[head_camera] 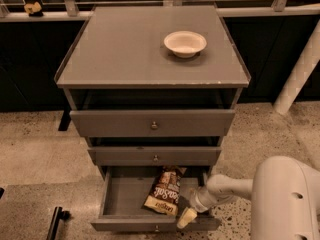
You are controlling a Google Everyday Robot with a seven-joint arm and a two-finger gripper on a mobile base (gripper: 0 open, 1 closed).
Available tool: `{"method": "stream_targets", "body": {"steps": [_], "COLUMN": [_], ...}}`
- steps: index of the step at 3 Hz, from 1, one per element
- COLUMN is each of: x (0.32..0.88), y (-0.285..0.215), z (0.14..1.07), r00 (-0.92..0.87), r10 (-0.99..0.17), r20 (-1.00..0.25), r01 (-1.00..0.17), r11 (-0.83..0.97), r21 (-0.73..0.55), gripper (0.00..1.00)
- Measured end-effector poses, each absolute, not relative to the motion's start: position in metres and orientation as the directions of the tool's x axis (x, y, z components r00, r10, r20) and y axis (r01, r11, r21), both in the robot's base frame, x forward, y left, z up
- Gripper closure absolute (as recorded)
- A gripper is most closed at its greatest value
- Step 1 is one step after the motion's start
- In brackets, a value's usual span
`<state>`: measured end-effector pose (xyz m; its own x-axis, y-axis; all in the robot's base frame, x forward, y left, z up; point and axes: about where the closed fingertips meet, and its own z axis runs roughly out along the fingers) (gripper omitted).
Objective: Pick brown chip bag from bottom drawer and place on counter
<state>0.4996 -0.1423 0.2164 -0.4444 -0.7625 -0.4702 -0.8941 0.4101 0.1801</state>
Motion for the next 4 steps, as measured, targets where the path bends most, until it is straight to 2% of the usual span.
{"method": "stream_targets", "body": {"steps": [1, 2, 4], "x": [0.544, 0.544, 0.535], "y": [-0.109, -0.109, -0.092], "z": [0.223, 0.223, 0.202], "r00": [-0.466, -0.466, -0.351], "r10": [-0.766, -0.766, -0.814], "r20": [-0.443, -0.443, -0.462], "r01": [-0.881, -0.881, -0.917], "r11": [0.450, 0.450, 0.399], "r21": [0.147, 0.147, -0.008], "gripper": [0.00, 0.00, 0.00]}}
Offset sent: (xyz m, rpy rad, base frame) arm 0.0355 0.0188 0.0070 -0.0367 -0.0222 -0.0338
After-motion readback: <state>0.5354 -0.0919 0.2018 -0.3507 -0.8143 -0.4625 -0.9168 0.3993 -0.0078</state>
